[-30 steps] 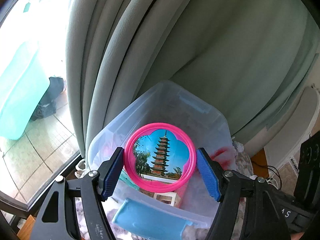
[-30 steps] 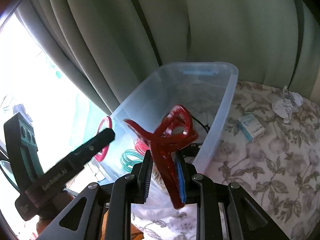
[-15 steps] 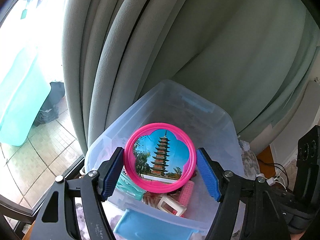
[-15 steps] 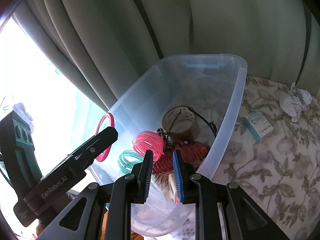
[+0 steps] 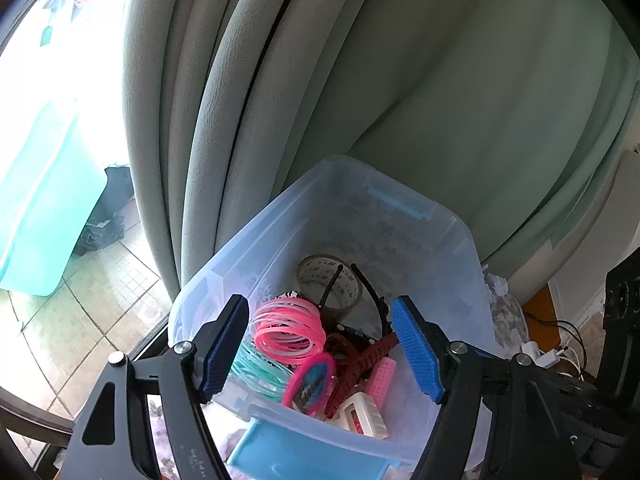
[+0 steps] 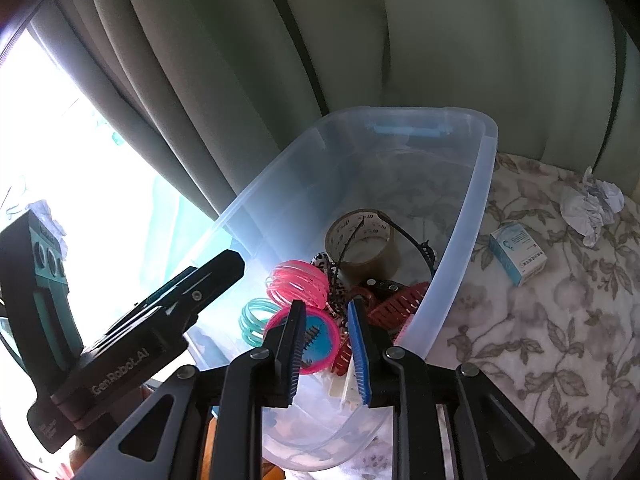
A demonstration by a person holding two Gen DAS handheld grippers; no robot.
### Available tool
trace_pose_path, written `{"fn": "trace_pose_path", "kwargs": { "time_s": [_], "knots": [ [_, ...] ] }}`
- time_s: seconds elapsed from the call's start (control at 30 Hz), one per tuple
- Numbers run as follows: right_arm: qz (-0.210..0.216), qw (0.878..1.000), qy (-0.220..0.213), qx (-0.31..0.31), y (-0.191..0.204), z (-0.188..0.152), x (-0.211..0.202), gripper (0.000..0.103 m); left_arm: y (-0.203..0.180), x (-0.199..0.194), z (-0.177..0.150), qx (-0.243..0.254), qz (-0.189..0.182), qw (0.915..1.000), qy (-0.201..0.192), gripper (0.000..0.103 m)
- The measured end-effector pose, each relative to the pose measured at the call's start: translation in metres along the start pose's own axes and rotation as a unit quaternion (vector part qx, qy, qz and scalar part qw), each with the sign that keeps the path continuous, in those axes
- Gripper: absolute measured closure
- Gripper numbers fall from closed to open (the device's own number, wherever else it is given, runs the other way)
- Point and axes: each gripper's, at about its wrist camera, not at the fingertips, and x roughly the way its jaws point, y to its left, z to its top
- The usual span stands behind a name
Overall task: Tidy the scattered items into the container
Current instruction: 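Move both open tools back toward the ear-drop box and crumpled paper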
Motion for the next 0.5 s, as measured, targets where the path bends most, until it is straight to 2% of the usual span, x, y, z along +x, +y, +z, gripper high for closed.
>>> {"fn": "trace_pose_path", "kwargs": {
  "time_s": [0.3,0.5],
  "knots": [
    [0.003,1.0,0.007,-0.002,-0.006,0.0,-0.007,0.078,-0.005,-0.003,-0.001,0.006,0.005,0.9999,0.009,0.028],
    [0.001,1.0,0.007,-0.003,-0.011,0.001,-0.022,0.077,-0.005,-0.007,0.0,-0.01,-0.003,0.9997,0.022,0.028]
  ]
}}
